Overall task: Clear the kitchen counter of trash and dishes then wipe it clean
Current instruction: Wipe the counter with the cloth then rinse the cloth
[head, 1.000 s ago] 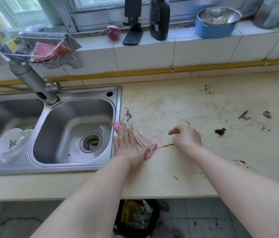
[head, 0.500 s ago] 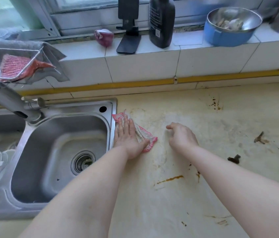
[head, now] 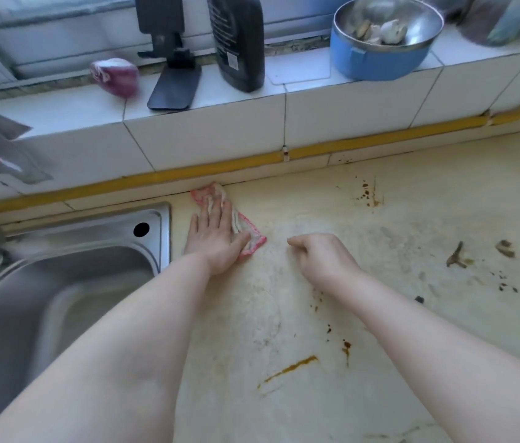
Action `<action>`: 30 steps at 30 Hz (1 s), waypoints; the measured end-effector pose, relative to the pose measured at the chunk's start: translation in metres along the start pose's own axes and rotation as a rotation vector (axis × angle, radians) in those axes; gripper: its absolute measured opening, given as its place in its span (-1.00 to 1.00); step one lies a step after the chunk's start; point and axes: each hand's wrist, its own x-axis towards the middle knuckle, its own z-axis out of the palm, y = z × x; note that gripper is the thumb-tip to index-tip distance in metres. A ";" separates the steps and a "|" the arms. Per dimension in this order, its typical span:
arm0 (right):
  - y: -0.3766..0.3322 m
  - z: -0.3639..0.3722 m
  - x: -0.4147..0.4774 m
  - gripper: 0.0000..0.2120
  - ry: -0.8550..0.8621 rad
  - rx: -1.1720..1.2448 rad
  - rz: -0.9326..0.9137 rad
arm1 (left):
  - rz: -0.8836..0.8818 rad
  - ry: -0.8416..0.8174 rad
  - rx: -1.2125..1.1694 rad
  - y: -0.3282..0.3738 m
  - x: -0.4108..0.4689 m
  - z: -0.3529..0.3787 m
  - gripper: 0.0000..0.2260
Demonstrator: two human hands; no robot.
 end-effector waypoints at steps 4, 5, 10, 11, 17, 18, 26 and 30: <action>0.030 -0.011 -0.013 -0.49 0.187 0.041 0.034 | 0.094 -0.010 0.037 0.044 0.002 0.005 -0.31; 0.036 -0.013 -0.016 -0.49 0.208 0.054 0.039 | 0.117 -0.013 0.041 0.055 0.001 0.007 -0.30; 0.066 -0.029 -0.037 -0.52 0.277 0.091 0.072 | 0.210 -0.047 0.047 0.108 -0.006 0.019 -0.28; 0.071 -0.031 -0.043 -0.51 0.282 0.092 0.092 | 0.219 -0.051 0.047 0.115 -0.008 0.022 -0.28; 0.104 -0.040 -0.078 -0.43 0.219 0.059 0.192 | 0.302 -0.008 -0.107 0.157 -0.035 0.035 -0.44; 0.107 -0.042 -0.079 -0.43 0.210 0.055 0.195 | 0.343 -0.007 -0.169 0.164 -0.042 0.036 -0.45; 0.083 -0.043 -0.083 -0.43 0.167 0.022 0.076 | -0.209 0.047 -1.479 0.154 -0.078 -0.008 -0.60; 0.057 -0.032 -0.077 -0.43 0.139 0.026 0.010 | -0.472 0.261 -0.614 0.074 -0.091 -0.007 -0.55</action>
